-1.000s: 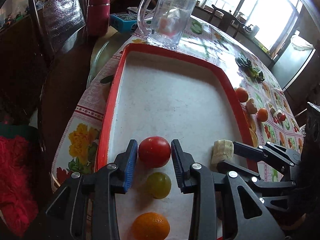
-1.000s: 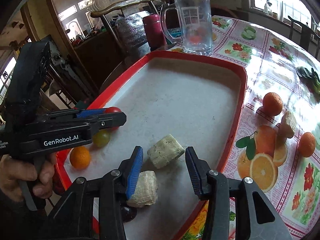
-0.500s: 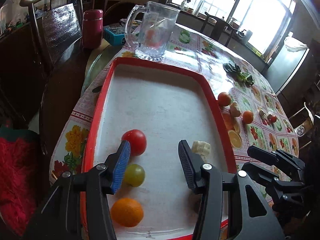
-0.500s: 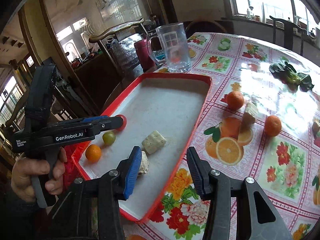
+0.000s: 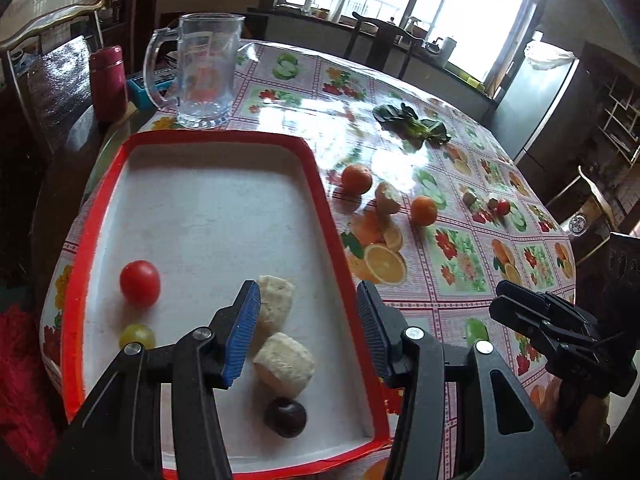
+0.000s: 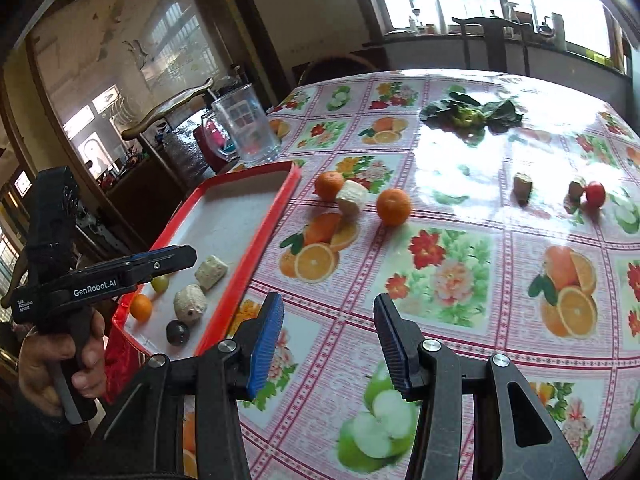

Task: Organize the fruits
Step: 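Reach the left gripper to an orange while the right reaches a red tomato, then grasp the orange with the left gripper while the right grasps the tomato, then carry the orange and tomato over the tray with both grippers, then lower the orange and tomato into the tray and open both grippers, then reach both grippers back to the table toward the corn pieces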

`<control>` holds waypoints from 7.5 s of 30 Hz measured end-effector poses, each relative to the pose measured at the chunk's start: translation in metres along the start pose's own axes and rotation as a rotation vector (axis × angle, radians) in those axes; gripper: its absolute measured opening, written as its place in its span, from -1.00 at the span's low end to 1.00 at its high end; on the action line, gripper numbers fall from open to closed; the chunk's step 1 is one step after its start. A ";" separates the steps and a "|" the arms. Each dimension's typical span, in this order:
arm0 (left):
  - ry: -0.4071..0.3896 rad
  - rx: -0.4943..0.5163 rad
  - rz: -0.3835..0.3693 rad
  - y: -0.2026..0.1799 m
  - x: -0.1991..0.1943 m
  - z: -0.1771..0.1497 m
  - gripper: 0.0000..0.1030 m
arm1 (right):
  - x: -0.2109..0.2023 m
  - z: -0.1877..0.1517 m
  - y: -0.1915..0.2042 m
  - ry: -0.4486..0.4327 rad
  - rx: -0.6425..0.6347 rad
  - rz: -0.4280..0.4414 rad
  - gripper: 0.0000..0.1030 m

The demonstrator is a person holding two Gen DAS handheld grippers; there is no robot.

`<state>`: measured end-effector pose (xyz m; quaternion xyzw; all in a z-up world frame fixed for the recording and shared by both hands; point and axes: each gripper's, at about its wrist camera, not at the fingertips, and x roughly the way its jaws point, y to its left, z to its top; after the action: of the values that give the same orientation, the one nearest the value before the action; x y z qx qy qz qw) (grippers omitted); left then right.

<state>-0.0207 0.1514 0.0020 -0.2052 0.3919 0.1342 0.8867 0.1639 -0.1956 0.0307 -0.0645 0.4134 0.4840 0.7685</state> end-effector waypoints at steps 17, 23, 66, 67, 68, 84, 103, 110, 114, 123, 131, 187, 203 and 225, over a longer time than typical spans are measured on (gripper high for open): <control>0.046 0.127 -0.119 -0.089 0.030 0.004 -0.06 | -0.035 -0.007 -0.085 -0.042 0.110 -0.119 -0.04; 0.066 0.135 -0.144 -0.105 0.048 0.010 -0.06 | -0.032 -0.003 -0.114 -0.036 0.132 -0.159 -0.04; 0.109 0.166 -0.118 -0.130 0.139 0.042 -0.40 | 0.009 0.039 -0.200 -0.031 0.155 -0.252 -0.39; 0.107 0.167 -0.123 -0.130 0.134 0.039 -0.40 | 0.007 0.035 -0.193 -0.028 0.152 -0.238 -0.39; 0.105 0.166 -0.126 -0.130 0.130 0.036 -0.40 | 0.004 0.032 -0.187 -0.027 0.152 -0.223 -0.39; 0.059 0.127 -0.160 -0.111 0.068 0.002 -0.40 | -0.013 0.007 -0.104 -0.018 0.127 -0.081 -0.39; -0.054 0.059 -0.092 -0.046 0.003 -0.009 -0.40 | 0.003 0.004 -0.014 0.009 0.039 0.033 -0.39; -0.076 0.024 -0.047 -0.015 -0.011 -0.012 -0.40 | 0.013 0.006 0.015 0.020 0.010 0.067 -0.39; -0.092 0.005 -0.026 0.001 -0.020 -0.014 -0.40 | 0.018 0.010 0.034 0.022 -0.020 0.084 -0.39; -0.119 -0.028 -0.002 0.029 -0.031 -0.013 -0.40 | 0.033 0.017 0.068 0.038 -0.076 0.105 -0.39; -0.122 -0.057 0.006 0.049 -0.032 -0.014 -0.40 | 0.047 0.021 0.082 0.059 -0.101 0.111 -0.39; 0.077 -0.134 0.155 0.120 0.042 0.032 -0.39 | 0.154 0.056 0.120 0.194 -0.217 0.116 -0.31; 0.012 -0.112 0.140 0.092 0.005 0.019 -0.16 | 0.094 0.043 0.098 0.122 -0.154 0.140 -0.20; 0.016 0.050 -0.054 -0.029 0.008 0.007 -0.16 | -0.008 0.002 -0.043 0.012 0.091 -0.058 -0.20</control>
<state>0.0010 0.1297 0.0075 -0.1944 0.3964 0.0990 0.8918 0.1980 -0.2227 0.0243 -0.0444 0.4376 0.4421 0.7817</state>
